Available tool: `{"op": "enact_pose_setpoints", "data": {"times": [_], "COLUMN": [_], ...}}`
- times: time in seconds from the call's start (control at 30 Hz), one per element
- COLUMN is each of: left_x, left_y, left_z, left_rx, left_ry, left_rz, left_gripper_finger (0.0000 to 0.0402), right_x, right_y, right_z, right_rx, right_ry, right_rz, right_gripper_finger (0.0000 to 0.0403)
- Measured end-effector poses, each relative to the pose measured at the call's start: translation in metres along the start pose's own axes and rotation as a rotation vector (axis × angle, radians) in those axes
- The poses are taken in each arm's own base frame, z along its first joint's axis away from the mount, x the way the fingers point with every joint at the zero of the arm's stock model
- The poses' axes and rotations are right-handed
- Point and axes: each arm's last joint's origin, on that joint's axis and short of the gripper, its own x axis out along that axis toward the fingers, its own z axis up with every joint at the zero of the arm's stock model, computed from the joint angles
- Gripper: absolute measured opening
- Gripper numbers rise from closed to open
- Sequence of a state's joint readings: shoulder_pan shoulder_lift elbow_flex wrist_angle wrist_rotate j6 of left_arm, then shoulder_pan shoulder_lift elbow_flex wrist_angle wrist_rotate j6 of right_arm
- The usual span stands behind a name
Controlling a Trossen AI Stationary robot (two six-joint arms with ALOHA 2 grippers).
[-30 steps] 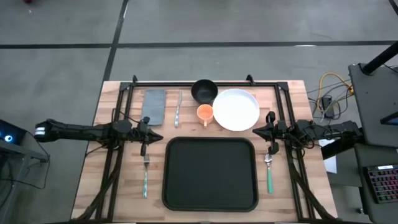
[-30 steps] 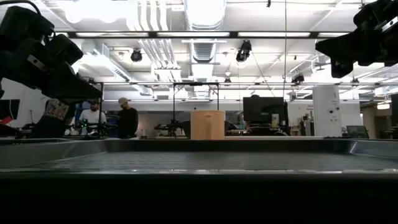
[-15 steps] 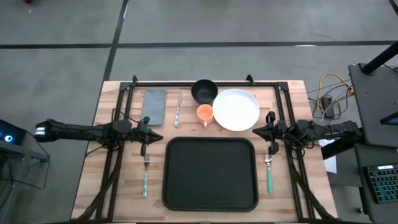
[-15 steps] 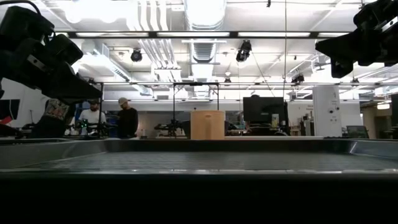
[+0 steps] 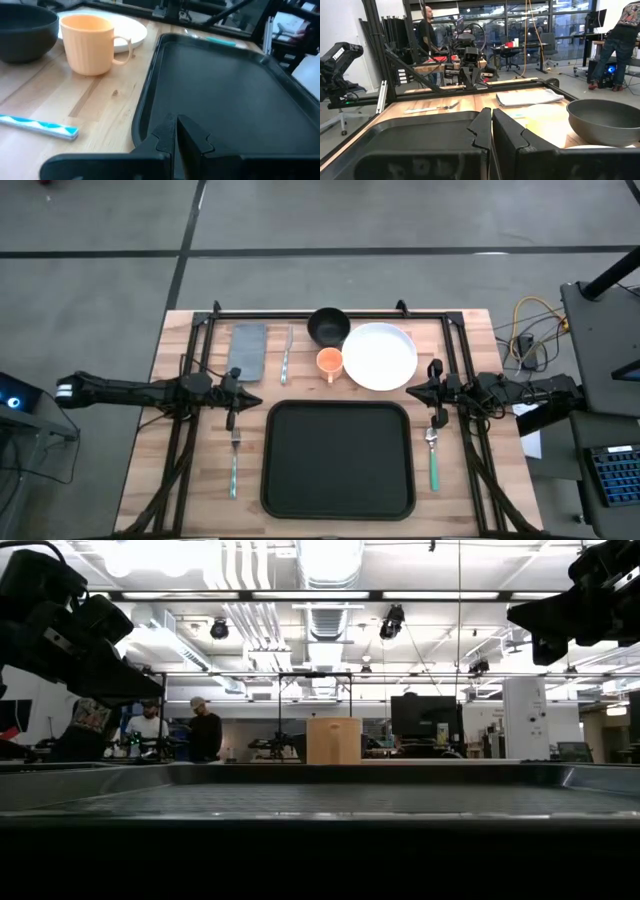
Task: Set up tray
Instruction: Put the orange mug on the top left of the black serving tray
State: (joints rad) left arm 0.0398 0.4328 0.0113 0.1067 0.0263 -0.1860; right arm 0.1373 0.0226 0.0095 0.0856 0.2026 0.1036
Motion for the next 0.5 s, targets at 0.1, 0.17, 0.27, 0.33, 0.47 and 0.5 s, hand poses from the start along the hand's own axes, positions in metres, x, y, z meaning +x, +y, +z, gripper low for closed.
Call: {"op": "enact_pose_setpoints", "data": {"times": [0.1,0.17,0.27,0.33,0.47,0.5], "left_x": [0.0,-0.001,-0.002,-0.002,-0.002,-0.002], "left_y": [-0.002,-0.002,-0.002,-0.003,-0.003,-0.003], "left_z": [0.008,0.012,0.017,0.019,0.021,0.021], "left_rx": [-0.046,-0.145,-0.188,-0.189,-0.228,-0.228], "left_ry": [-0.083,-0.124,-0.18,-0.205,-0.217,-0.218], "left_rz": [-0.018,-0.033,-0.021,-0.025,-0.033,-0.033], "left_gripper_finger": [0.0,0.0,0.0,0.0,0.0,0.0], "right_x": [0.0,0.0,0.0,0.0,0.0,0.0], "right_y": [0.0,0.0,0.0,0.0,0.0,0.0], "right_z": [0.0,0.0,0.0,0.0,0.0,0.0], "right_rx": [0.0,0.0,0.0,0.0,0.0,0.0], "right_ry": [0.0,0.0,0.0,0.0,0.0,0.0], "right_rz": [0.0,0.0,0.0,0.0,0.0,0.0], "right_gripper_finger": [0.0009,0.0009,0.0009,0.0009,0.0009,0.0009]}}
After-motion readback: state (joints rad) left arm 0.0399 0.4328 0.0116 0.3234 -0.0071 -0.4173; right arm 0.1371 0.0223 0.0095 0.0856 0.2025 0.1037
